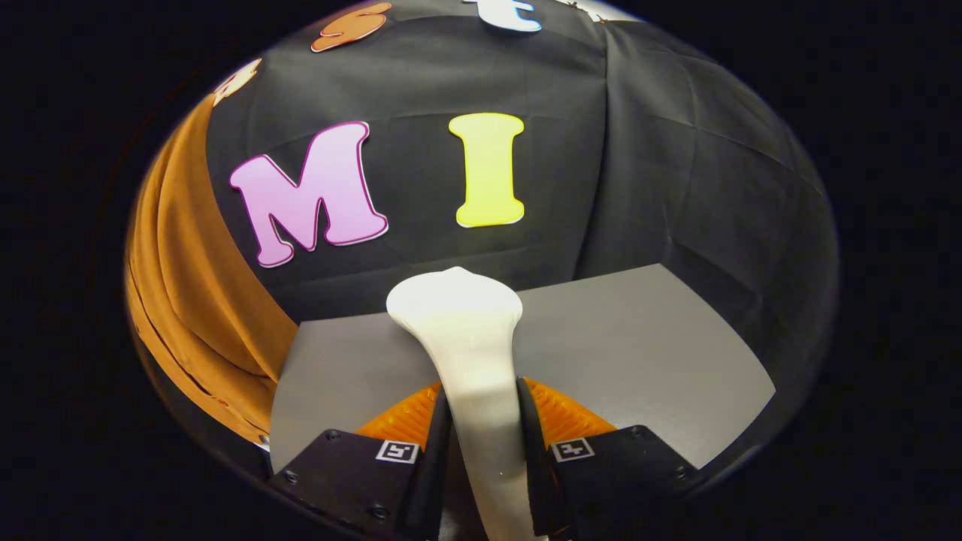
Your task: Iron the clothes twice with a garment steamer, once on the left side and once on the right side.
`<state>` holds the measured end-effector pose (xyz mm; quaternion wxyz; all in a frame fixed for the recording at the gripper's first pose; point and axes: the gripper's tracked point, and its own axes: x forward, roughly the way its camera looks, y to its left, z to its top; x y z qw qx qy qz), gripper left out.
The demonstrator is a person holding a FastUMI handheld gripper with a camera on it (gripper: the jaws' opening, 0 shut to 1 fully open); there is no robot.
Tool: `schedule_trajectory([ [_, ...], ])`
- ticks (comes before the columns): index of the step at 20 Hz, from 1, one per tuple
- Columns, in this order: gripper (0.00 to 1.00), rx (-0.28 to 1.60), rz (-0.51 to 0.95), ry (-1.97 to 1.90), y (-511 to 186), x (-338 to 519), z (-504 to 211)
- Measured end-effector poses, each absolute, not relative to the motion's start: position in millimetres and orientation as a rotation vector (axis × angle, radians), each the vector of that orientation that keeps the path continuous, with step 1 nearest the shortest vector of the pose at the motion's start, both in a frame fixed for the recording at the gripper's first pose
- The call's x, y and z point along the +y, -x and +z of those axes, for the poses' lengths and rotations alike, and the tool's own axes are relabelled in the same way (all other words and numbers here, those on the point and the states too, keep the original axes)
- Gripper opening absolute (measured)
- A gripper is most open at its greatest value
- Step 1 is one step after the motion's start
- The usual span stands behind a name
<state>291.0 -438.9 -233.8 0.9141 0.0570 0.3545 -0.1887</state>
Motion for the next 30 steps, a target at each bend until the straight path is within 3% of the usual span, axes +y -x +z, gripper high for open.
schedule_trajectory([
  [3,0.48,0.64,-0.434,-0.13,-273.8,-437.4,-191.3],
  [5,0.39,0.577,-0.461,-0.122,-261.5,-436.5,-173.9],
  [17,0.38,0.375,-0.472,-0.066,-191.9,-279.6,-83.8],
  [30,0.38,0.36,-0.337,-0.024,-232.2,-132.0,-83.4],
])
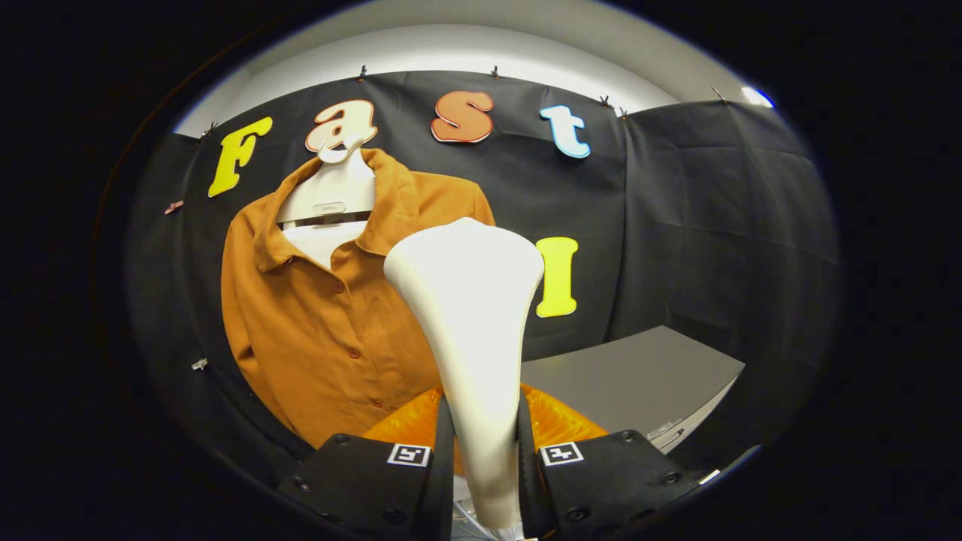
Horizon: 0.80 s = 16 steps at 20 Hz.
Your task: Iron the clothes twice with a garment steamer, once on the left side and once on the right side.
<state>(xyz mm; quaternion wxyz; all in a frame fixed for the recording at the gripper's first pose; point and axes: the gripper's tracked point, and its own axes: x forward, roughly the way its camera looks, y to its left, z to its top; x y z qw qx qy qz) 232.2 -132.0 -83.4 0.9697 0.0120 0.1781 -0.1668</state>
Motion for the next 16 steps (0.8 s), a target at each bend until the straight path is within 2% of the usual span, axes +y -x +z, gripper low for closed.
schedule_trajectory([
  [8,0.39,0.437,-0.292,-0.012,-283.9,-113.4,-119.7],
  [16,0.39,0.553,-0.313,0.0,-297.5,-118.6,-169.2],
])
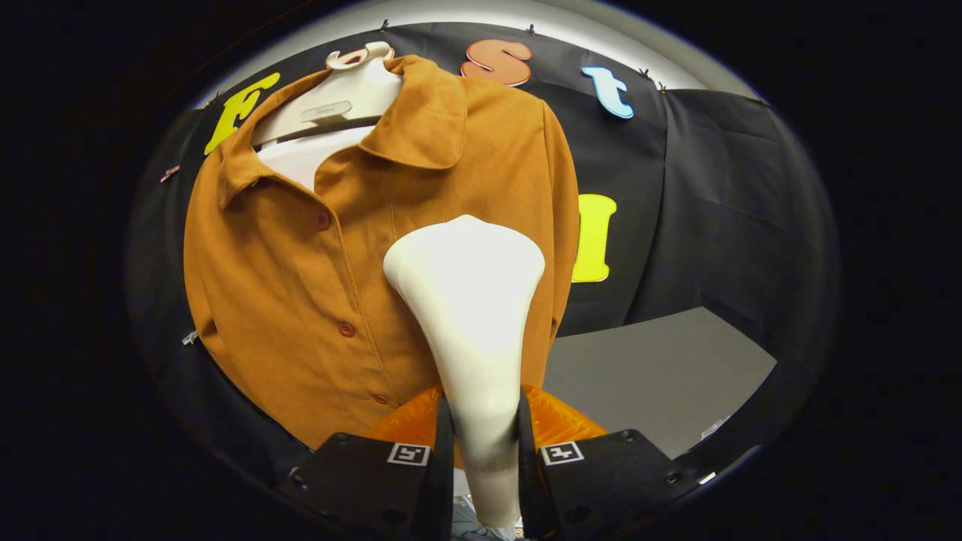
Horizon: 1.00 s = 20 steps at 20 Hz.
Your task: Iron the clothes twice with a garment steamer, once on the left side and once on the right side.
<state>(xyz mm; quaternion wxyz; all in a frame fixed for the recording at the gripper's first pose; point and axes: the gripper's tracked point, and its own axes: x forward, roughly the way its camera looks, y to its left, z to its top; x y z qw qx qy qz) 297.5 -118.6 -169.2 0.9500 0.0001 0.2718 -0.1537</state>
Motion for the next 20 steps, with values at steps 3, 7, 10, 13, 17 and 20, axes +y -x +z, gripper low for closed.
schedule_trajectory([
  [3,0.39,0.586,-0.318,0.005,-293.9,-117.4,-184.7],
  [7,0.39,0.642,-0.328,0.007,-284.0,-116.8,-210.7],
  [10,0.39,0.693,-0.336,0.008,-276.7,-116.7,-231.6],
  [13,0.39,0.737,-0.345,0.002,-268.7,-116.7,-252.0],
  [17,0.39,0.796,-0.358,-0.004,-258.2,-117.5,-278.0],
  [20,0.39,0.831,-0.36,-0.009,-253.5,-117.6,-292.4],
])
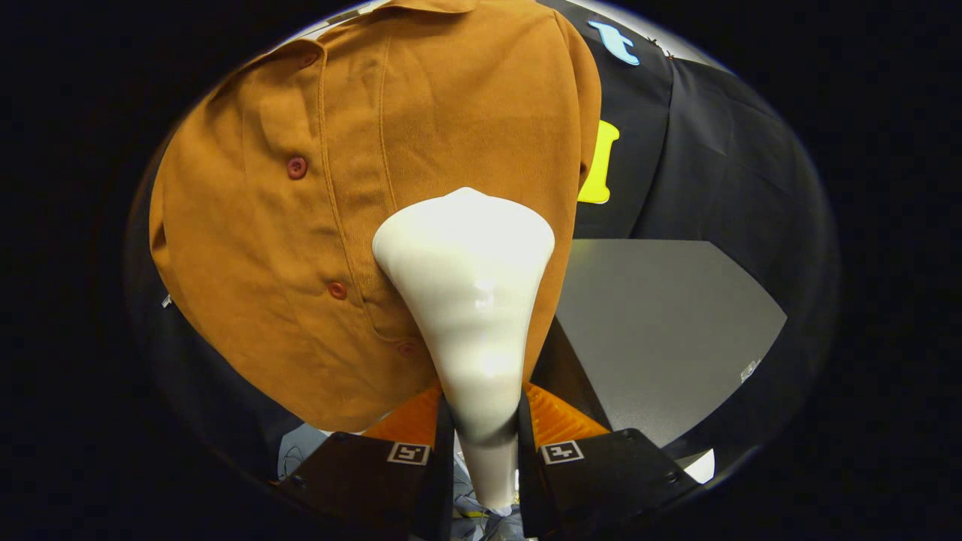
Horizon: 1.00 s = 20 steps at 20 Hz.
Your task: Iron the clothes twice with a garment steamer, once on the left side and once on the right side.
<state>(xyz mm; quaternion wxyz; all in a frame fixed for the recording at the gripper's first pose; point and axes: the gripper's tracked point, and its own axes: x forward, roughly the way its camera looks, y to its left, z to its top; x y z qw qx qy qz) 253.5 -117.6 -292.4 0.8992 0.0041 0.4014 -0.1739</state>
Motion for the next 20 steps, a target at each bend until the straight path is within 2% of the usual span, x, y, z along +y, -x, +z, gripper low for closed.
schedule_trajectory([
  [8,0.39,0.945,-0.382,-0.017,-228.5,-117.1,-332.3],
  [12,0.39,0.935,-0.395,-0.031,-223.8,-118.2,-328.8],
  [16,0.39,0.822,-0.4,-0.015,-225.9,-113.8,-270.9],
  [20,0.39,0.674,-0.343,0.008,-248.5,-85.5,-206.0],
])
